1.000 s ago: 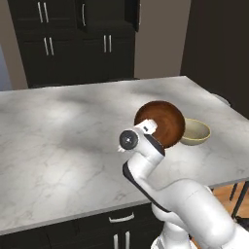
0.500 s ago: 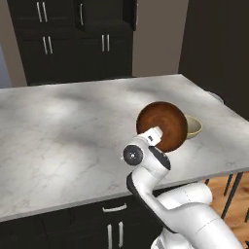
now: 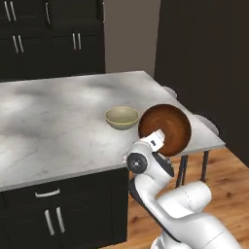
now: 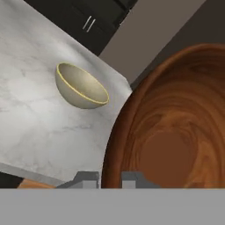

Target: Open the cabinet. Pick the bowls from the counter and place them in the cabinet. Then close the cabinet.

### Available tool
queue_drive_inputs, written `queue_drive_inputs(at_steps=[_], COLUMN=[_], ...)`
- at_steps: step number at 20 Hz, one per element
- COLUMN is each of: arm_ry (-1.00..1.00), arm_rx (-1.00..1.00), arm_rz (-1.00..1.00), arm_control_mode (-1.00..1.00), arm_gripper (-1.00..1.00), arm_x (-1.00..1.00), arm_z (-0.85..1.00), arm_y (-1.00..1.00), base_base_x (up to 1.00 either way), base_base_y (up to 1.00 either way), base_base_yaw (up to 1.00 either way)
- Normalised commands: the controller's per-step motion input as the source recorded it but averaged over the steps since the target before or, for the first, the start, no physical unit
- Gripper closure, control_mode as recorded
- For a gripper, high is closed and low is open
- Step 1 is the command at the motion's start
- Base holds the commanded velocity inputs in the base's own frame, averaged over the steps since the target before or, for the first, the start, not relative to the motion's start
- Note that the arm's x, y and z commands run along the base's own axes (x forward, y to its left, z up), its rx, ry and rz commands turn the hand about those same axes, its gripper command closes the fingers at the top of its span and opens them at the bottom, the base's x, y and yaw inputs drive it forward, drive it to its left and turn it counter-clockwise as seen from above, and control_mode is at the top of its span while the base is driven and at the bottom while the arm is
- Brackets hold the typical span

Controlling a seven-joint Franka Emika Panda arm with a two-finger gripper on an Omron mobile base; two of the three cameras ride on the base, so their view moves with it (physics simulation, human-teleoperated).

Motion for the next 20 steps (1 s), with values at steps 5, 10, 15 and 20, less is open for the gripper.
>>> queue_drive_inputs(at_steps=[5,10,15,20], arm_ry=[0.00,0.00,0.00,0.00], arm_rx=[0.00,0.00,0.00,0.00], arm_rz=[0.00,0.00,0.00,0.00], arm_control_mode=[1.00,1.00,1.00,1.00], arm_gripper=[1.00,1.00,1.00,1.00], arm_x=[0.00,0.00,0.00,0.00], arm_z=[0.00,0.00,0.00,0.00], arm_y=[0.00,0.00,0.00,0.00], base_base_x=[0.29,0.69,0.93,0.99], base_base_y=[-1.00,-1.00,-1.00,-1.00], base_base_yaw=[-0.10,-0.07,-0.06,-0.07])
